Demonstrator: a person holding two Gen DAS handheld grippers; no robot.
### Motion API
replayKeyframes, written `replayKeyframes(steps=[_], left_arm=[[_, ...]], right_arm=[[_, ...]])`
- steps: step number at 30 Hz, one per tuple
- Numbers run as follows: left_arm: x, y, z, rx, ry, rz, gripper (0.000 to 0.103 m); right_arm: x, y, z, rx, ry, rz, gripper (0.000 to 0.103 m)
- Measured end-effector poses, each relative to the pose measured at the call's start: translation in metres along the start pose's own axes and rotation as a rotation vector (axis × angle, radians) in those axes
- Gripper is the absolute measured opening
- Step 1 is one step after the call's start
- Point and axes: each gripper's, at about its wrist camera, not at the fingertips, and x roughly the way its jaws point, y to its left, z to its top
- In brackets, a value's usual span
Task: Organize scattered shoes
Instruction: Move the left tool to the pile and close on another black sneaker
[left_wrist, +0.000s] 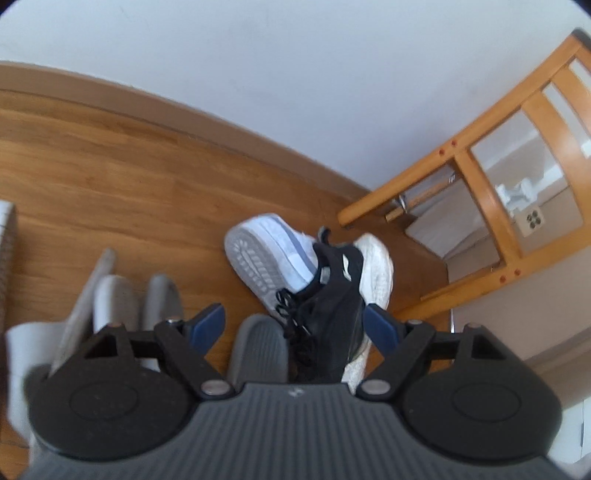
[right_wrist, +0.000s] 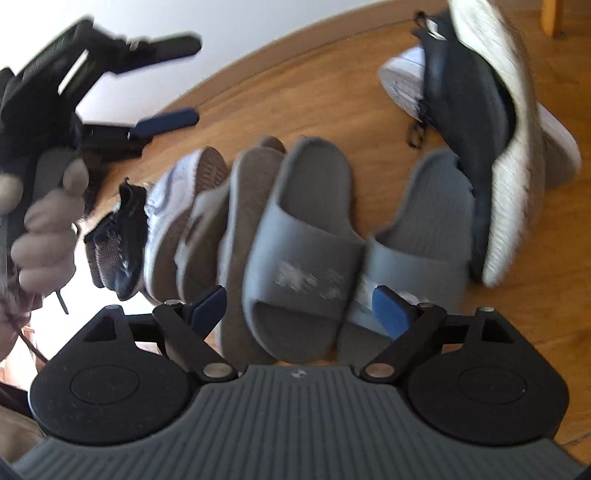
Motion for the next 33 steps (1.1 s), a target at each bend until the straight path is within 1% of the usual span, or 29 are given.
replayKeyframes(steps=[2, 4, 5, 6, 8, 12, 13, 18, 20, 23, 27, 29, 31, 33], left_arm=[[0.010, 0.002, 0.000, 0.007, -0.018, -0.006, 0.081], [0.019, -0.004, 0.000, 0.069, -0.062, -0.011, 0.081], [0.024, -0.009, 0.001, 0.096, -0.066, -0.016, 0.082], [0.030, -0.012, 0.002, 0.111, -0.059, -0.021, 0.082], [0.041, -0.014, 0.001, 0.104, -0.021, -0.034, 0.082], [0.064, -0.005, -0.002, 0.009, 0.040, -0.082, 0.082], [0.067, -0.006, -0.002, 0.007, 0.042, -0.093, 0.082], [0.078, -0.020, -0.003, 0.058, 0.023, -0.135, 0.082], [0.087, -0.024, -0.002, 0.063, 0.033, -0.160, 0.082], [0.104, -0.027, 0.001, 0.073, 0.065, -0.171, 0.081], [0.120, -0.029, 0.001, 0.096, 0.068, -0.158, 0.081], [0.128, -0.029, 0.002, 0.104, 0.068, -0.182, 0.081], [0.142, -0.029, 0.003, 0.099, 0.089, -0.218, 0.081], [0.150, -0.029, 0.002, 0.093, 0.105, -0.219, 0.080]], right_arm=[[0.004, -0.011, -0.004, 0.029, 0.019, -0.004, 0.088], [0.008, -0.021, -0.008, 0.059, 0.040, -0.007, 0.088], [0.009, -0.023, -0.010, 0.062, 0.047, -0.008, 0.088], [0.010, -0.024, -0.011, 0.066, 0.053, -0.008, 0.088], [0.012, -0.026, -0.012, 0.064, 0.060, -0.008, 0.088], [0.011, -0.030, -0.011, 0.067, 0.060, 0.006, 0.089], [0.010, -0.032, -0.011, 0.069, 0.059, 0.008, 0.089], [0.008, -0.046, -0.010, 0.101, 0.062, -0.007, 0.089], [0.008, -0.050, -0.011, 0.107, 0.066, -0.011, 0.089], [0.008, -0.054, -0.012, 0.110, 0.072, -0.014, 0.089], [0.009, -0.058, -0.013, 0.115, 0.081, -0.015, 0.090], [0.009, -0.060, -0.014, 0.117, 0.084, -0.012, 0.090], [0.010, -0.060, -0.015, 0.119, 0.088, -0.011, 0.090], [0.011, -0.061, -0.017, 0.122, 0.095, -0.011, 0.090]])
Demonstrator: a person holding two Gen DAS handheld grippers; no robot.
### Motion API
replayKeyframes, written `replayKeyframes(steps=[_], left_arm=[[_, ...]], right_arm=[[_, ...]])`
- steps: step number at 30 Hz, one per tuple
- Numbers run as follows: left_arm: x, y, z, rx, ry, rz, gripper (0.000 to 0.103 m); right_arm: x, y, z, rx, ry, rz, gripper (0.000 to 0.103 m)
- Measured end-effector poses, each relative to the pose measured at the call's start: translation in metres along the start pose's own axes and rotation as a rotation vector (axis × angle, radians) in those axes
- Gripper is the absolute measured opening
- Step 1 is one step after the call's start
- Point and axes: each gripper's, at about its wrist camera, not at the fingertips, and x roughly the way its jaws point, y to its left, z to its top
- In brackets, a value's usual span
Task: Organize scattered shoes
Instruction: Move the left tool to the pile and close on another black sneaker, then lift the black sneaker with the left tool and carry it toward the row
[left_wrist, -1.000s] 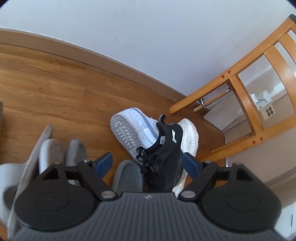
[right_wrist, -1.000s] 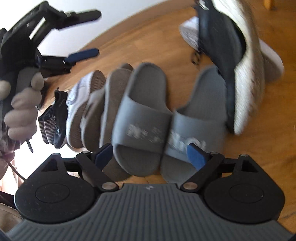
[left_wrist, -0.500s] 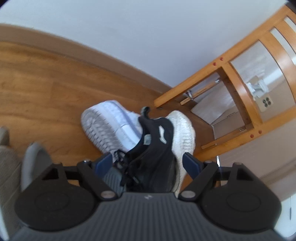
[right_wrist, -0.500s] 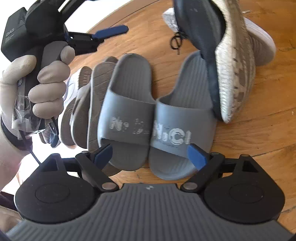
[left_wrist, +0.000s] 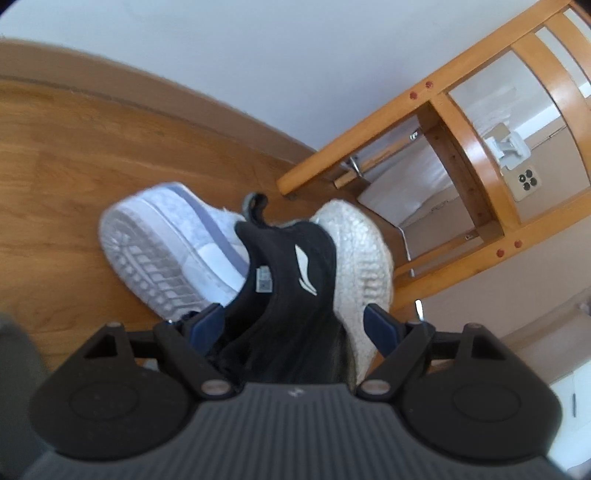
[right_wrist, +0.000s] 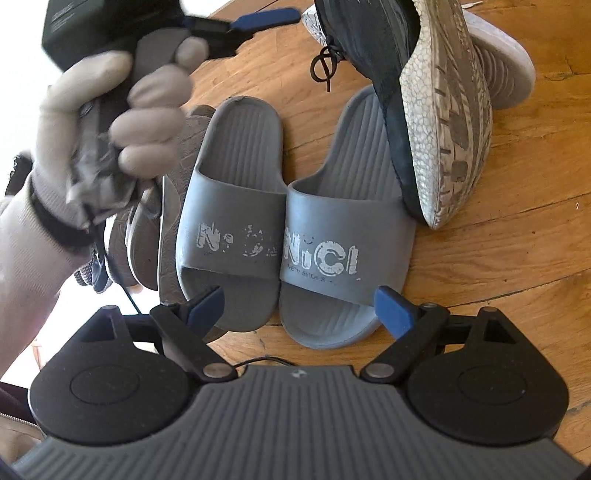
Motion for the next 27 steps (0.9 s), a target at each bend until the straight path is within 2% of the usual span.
replayKeyframes(steps=[1, 2, 5, 8, 11, 14, 18, 24, 27], left_arm=[[0.003, 0.000, -0.001, -0.004, 0.001, -0.012, 0.076], [0.005, 0.000, -0.003, -0.007, -0.006, -0.040, 0.061], [0.006, -0.013, -0.007, 0.049, -0.017, -0.060, 0.033], [0.005, -0.026, -0.012, 0.104, -0.020, -0.067, 0.019], [0.008, -0.030, -0.017, 0.117, 0.001, -0.064, 0.018], [0.013, -0.020, -0.019, 0.045, 0.031, -0.074, 0.019], [0.008, -0.019, -0.021, 0.050, 0.007, -0.084, 0.018], [0.004, -0.027, -0.023, 0.023, -0.037, -0.125, 0.009], [-0.003, -0.042, -0.024, 0.037, -0.057, -0.110, 0.008]], right_arm=[[0.001, 0.000, -0.001, 0.002, 0.004, 0.000, 0.090], [0.001, -0.001, -0.002, 0.003, 0.006, -0.001, 0.090], [0.001, -0.001, -0.004, 0.007, 0.009, -0.001, 0.090], [0.001, -0.004, -0.004, 0.014, 0.010, 0.000, 0.090], [0.002, -0.006, -0.004, 0.020, 0.011, -0.003, 0.090], [0.003, -0.007, -0.004, 0.024, 0.014, -0.004, 0.090], [0.004, -0.005, -0.005, 0.019, 0.018, -0.001, 0.090], [0.007, -0.006, -0.006, 0.025, 0.033, -0.008, 0.091], [0.008, -0.006, -0.006, 0.028, 0.035, -0.008, 0.091]])
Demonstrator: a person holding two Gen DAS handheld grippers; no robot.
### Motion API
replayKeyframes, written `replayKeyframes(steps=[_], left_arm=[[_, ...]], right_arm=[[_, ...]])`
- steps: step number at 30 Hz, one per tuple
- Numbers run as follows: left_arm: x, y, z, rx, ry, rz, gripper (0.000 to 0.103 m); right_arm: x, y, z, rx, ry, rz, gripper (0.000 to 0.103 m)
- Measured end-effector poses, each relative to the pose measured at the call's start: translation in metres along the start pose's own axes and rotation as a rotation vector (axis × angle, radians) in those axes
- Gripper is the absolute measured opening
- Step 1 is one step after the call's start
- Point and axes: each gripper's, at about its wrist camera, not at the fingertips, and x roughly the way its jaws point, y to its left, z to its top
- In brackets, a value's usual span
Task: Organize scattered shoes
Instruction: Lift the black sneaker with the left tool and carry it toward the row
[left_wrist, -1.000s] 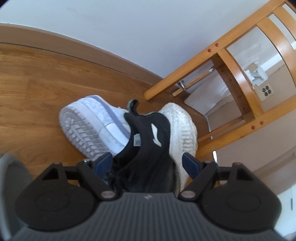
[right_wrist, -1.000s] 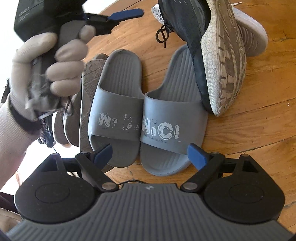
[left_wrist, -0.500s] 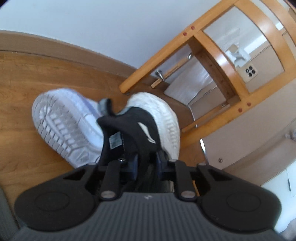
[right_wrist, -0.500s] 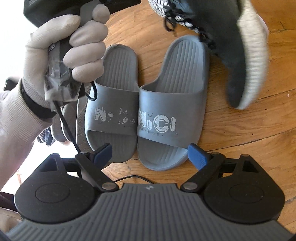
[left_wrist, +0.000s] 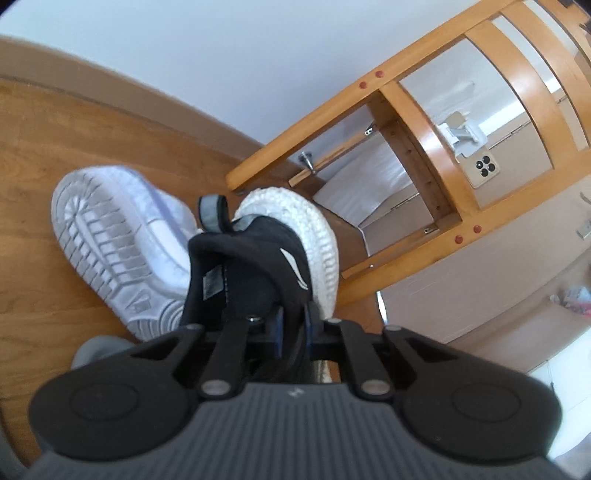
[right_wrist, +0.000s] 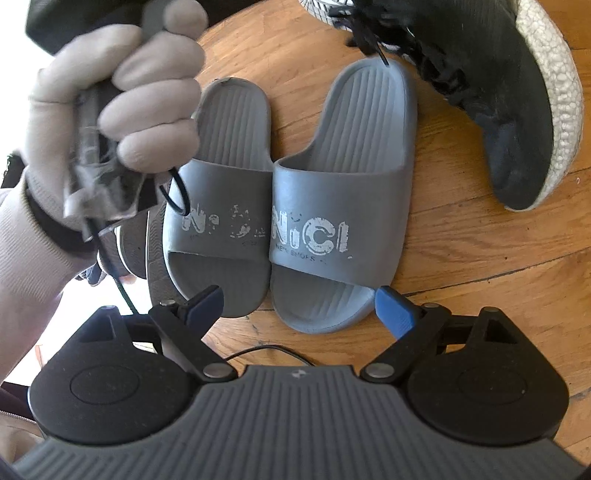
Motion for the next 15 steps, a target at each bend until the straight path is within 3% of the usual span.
replayKeyframes(steps=[4, 9, 15], left_arm=[[-0.013, -0.006, 0.005, -0.035, -0.008, -0.007, 0.006], [-0.030, -0.003, 0.010, -0.079, 0.023, 0.023, 0.005], [-0.062, 0.013, 0.012, -0.120, 0.002, 0.069, 0.005]], right_arm=[[-0.002, 0.004, 0.000, -0.026, -0.008, 0.025, 0.101], [-0.012, 0.016, -0.002, -0.039, 0.019, 0.098, 0.102], [-0.039, 0.050, -0.005, -0.262, 0.065, 0.272, 0.102]])
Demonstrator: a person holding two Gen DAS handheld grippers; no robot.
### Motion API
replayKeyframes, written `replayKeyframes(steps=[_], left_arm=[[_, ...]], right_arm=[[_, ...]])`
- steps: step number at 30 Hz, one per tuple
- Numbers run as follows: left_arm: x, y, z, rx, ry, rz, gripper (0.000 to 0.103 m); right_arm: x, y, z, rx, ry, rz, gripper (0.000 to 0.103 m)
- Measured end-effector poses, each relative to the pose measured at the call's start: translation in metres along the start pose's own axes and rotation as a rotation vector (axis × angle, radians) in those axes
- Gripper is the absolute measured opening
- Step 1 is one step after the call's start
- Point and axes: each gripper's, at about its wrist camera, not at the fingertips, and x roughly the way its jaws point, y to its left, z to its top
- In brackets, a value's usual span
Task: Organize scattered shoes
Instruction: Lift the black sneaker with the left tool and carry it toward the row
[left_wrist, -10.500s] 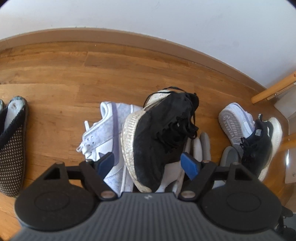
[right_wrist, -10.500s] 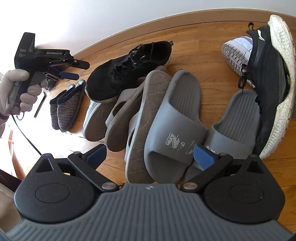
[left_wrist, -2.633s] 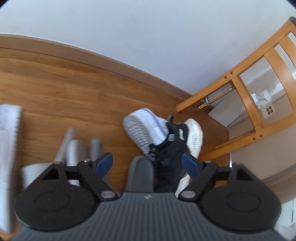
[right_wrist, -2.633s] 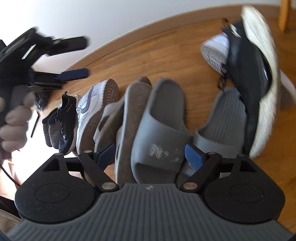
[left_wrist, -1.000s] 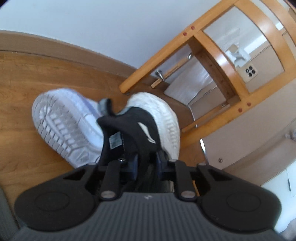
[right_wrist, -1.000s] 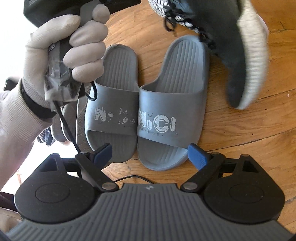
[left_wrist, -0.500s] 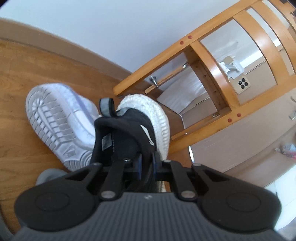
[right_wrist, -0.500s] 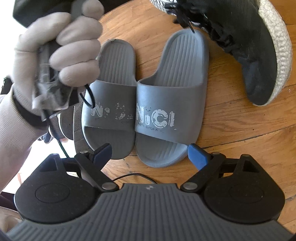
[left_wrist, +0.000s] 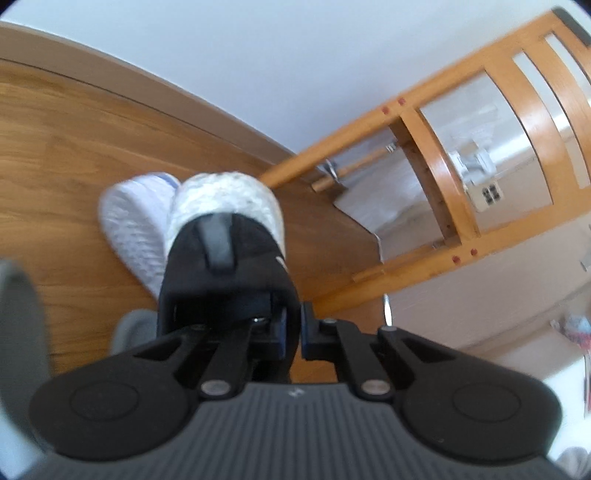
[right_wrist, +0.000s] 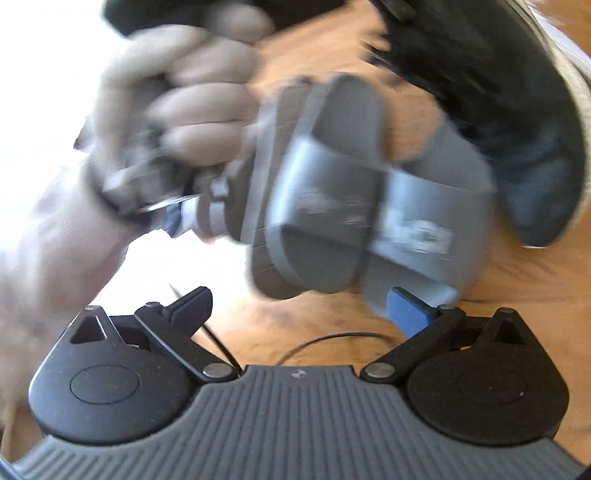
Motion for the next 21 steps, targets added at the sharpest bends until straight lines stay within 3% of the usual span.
replayKeyframes(steps=[4, 7, 11, 15, 18, 21], left_arm=[[-0.039, 0.006, 0.007, -0.057, -0.064, -0.008, 0.005], [-0.069, -0.001, 0.014, -0.057, -0.113, -0.019, 0.005], [-0.116, -0.015, 0.022, -0.011, -0.179, -0.034, 0.004], [-0.171, -0.023, 0.034, 0.059, -0.222, -0.042, 0.004], [-0.208, -0.020, 0.044, 0.088, -0.211, -0.008, 0.004], [-0.253, -0.013, 0.050, 0.115, -0.170, 0.089, 0.004]], right_arm=[[-0.011, 0.007, 0.004, -0.078, 0.004, 0.073, 0.102], [-0.014, 0.003, 0.010, -0.083, 0.000, 0.080, 0.103], [-0.007, 0.003, 0.019, -0.092, -0.009, 0.074, 0.103], [0.001, 0.014, 0.022, -0.183, -0.027, 0.072, 0.101], [0.010, 0.021, 0.025, -0.218, -0.029, 0.070, 0.100], [0.020, 0.027, 0.030, -0.194, -0.027, 0.082, 0.100]])
